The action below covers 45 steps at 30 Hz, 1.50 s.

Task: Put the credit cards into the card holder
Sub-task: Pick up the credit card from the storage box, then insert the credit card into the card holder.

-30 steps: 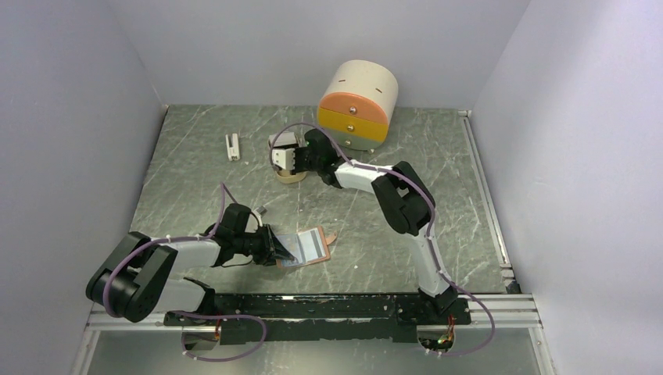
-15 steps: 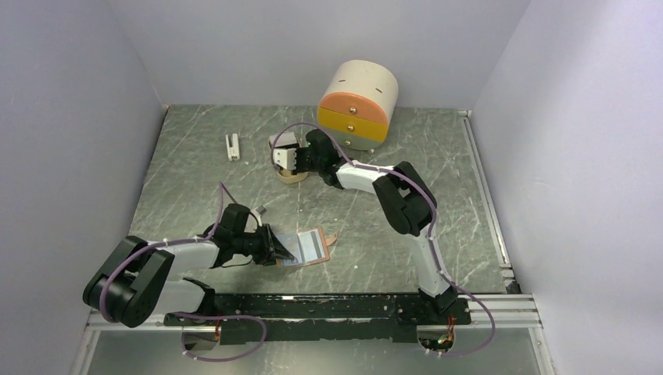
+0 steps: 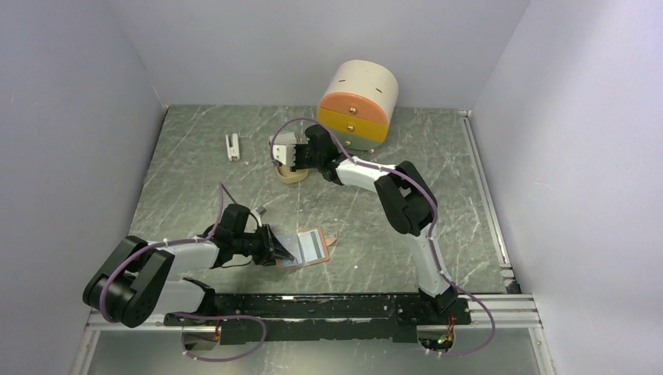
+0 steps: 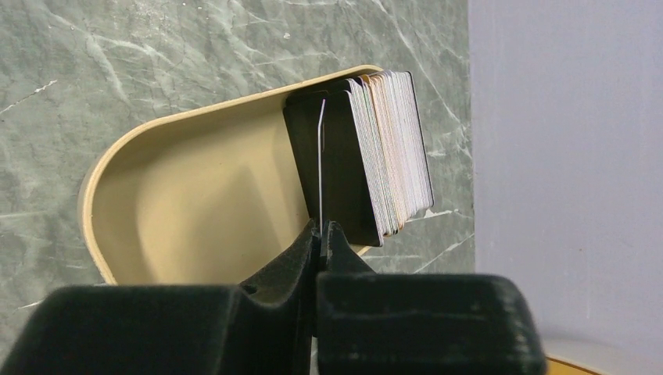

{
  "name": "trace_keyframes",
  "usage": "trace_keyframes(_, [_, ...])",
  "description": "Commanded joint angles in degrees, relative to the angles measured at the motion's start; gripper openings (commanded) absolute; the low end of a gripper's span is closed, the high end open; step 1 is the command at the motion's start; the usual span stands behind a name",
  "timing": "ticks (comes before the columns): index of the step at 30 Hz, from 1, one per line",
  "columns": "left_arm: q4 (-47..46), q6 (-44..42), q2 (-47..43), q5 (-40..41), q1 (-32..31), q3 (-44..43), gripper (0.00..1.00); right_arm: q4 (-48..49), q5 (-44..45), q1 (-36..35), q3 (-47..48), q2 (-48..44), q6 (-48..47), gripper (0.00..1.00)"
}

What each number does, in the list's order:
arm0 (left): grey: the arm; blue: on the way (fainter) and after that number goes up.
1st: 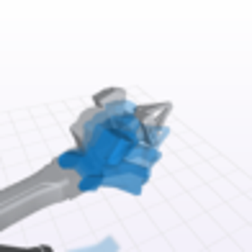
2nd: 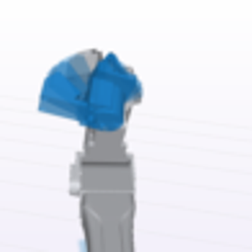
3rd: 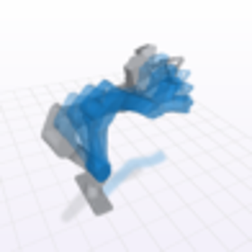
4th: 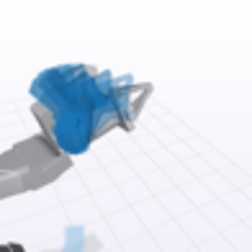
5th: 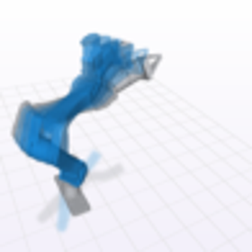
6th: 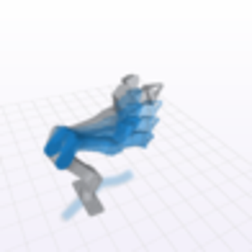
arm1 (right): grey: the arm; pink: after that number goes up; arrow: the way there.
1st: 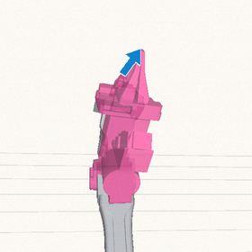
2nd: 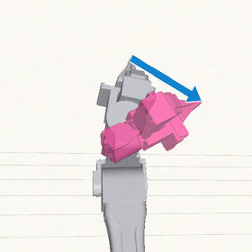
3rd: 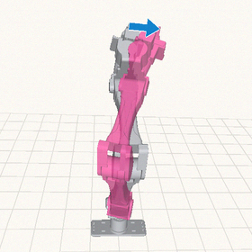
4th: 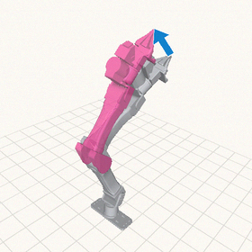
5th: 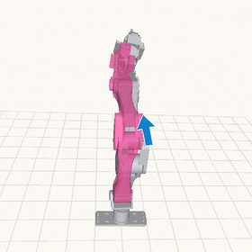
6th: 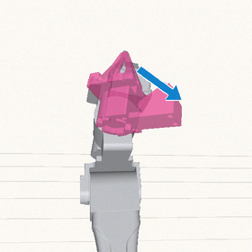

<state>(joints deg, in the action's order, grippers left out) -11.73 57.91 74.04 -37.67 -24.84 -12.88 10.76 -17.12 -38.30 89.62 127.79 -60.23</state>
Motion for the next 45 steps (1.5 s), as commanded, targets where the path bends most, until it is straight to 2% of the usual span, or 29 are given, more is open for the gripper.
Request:
trace_keyframes(1, [0.3,0.1,-0.5,0.1,0.3,0.1,0.26,-0.1,0.8,0.3,-0.6,-4.1,2.1,0.00])
trace_keyframes(8, [0.9,0.1,-0.8,0.3,0.3,-0.5,0.26,1.5,4.3,0.3,-2.5,-6.0,5.1,0.00])
trace_keyframes(13, [1.5,0.0,-1.6,0.8,0.2,-0.7,0.26,-0.7,3.3,0.3,-4.0,-9.9,12.8,0.00])
trace_keyframes(16, [1.0,0.0,-0.9,-0.3,0.3,-1.2,0.28,1.5,2.0,0.3,-8.7,-16.0,23.3,0.00])
trace_keyframes(18, [0.9,0.2,-1.2,-0.6,0.2,-1.6,0.28,0.9,4.2,0.3,-10.4,-19.5,32.8,0.00])
trace_keyframes(21, [2.2,-0.2,-2.0,0.0,0.3,-2.7,0.26,-5.7,5.6,0.3,-10.7,-22.9,41.1,0.00])
trace_keyframes(27, [0.9,0.3,-1.0,-0.1,0.2,-4.0,0.24,-5.0,5.1,0.3,-21.6,-33.6,56.6,0.00])
trace_keyframes(31, [-4.0,1.8,0.6,-1.1,0.2,-3.5,0.25,-9.3,0.1,0.2,-24.6,-37.9,69.4,0.00])
trace_keyframes(33, [-2.8,1.2,1.6,-0.6,0.3,-4.3,0.28,-8.9,-3.2,-0.2,-27.8,-39.8,76.6,0.00])
trace_keyframes(40, [4.8,-0.8,0.3,3.2,0.4,-4.6,0.38,-5.5,-2.4,-3.4,-40.6,-45.8,92.2,0.00])
trace_keyframes(45, [8.4,-0.5,-4.2,5.6,0.5,-3.0,0.39,-2.7,-2.0,-5.5,-46.4,-46.9,99.1,0.00])
